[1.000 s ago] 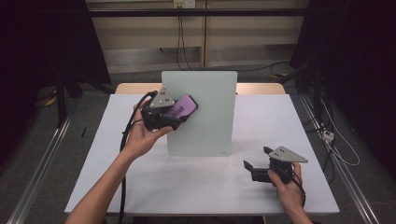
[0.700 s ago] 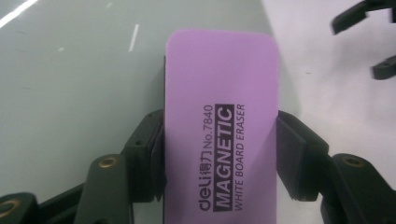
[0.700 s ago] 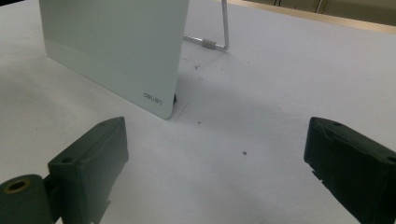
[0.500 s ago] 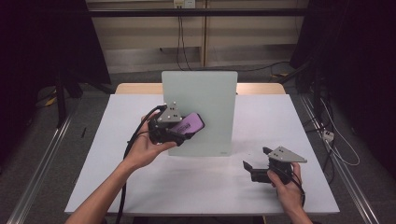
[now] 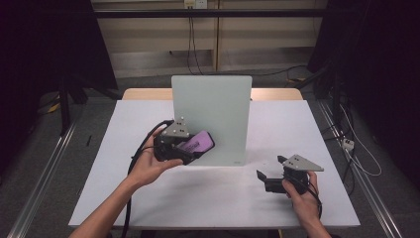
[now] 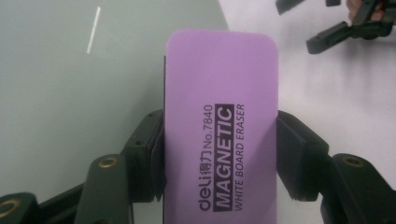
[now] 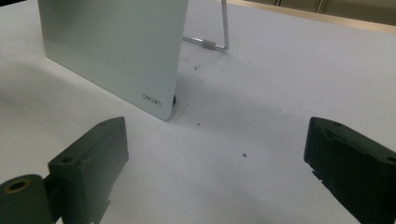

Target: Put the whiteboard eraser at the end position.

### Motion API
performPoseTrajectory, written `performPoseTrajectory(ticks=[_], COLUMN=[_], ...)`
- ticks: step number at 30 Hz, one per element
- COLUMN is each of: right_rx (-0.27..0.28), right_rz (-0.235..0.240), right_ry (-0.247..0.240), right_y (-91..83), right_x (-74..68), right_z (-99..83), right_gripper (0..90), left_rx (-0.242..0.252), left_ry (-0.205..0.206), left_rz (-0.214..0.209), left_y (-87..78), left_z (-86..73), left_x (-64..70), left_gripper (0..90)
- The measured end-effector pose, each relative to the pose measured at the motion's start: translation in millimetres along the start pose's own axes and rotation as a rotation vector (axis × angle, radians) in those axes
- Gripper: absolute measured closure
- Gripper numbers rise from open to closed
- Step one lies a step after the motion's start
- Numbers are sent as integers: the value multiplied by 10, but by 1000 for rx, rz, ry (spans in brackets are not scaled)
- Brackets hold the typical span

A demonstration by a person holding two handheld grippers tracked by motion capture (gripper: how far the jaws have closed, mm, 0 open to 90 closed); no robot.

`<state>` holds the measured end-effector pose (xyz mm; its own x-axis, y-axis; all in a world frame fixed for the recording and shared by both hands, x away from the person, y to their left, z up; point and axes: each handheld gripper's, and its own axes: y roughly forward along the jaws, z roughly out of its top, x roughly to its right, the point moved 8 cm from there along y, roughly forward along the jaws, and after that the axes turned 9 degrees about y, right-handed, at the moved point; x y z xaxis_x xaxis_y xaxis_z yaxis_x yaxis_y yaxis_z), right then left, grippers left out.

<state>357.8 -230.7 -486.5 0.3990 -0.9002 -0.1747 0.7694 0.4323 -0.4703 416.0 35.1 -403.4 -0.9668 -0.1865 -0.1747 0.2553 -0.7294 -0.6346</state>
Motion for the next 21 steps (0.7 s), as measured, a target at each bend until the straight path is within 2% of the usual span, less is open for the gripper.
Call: performPoseTrajectory(ticks=[3,7,8,9,14,21], right_rx=[0,-2,1,3,11,8], right_rz=[7,14,14,13,18,13], right_ry=[-7,-17,-15,-12,-15,-18], right_y=[10,10,5,-2,-28,-29], right_x=[-33,-21,-10,-1,5,-5], right_z=[3,-4,-1,0,5,4], right_gripper=[64,64,64,64,65,65], left_rx=[5,-9,-40,-28,-46,-73], left_ry=[-18,-18,-17,-18,-25,-10], left_rz=[-17,-25,-6,-40,-68,-102], left_y=[-11,-3,-4,16,84,162], left_z=[-6,-3,-19,-17,-37,-72], left_x=[18,41,40,60,125,199], left_gripper=[409,409,409,409,409,410])
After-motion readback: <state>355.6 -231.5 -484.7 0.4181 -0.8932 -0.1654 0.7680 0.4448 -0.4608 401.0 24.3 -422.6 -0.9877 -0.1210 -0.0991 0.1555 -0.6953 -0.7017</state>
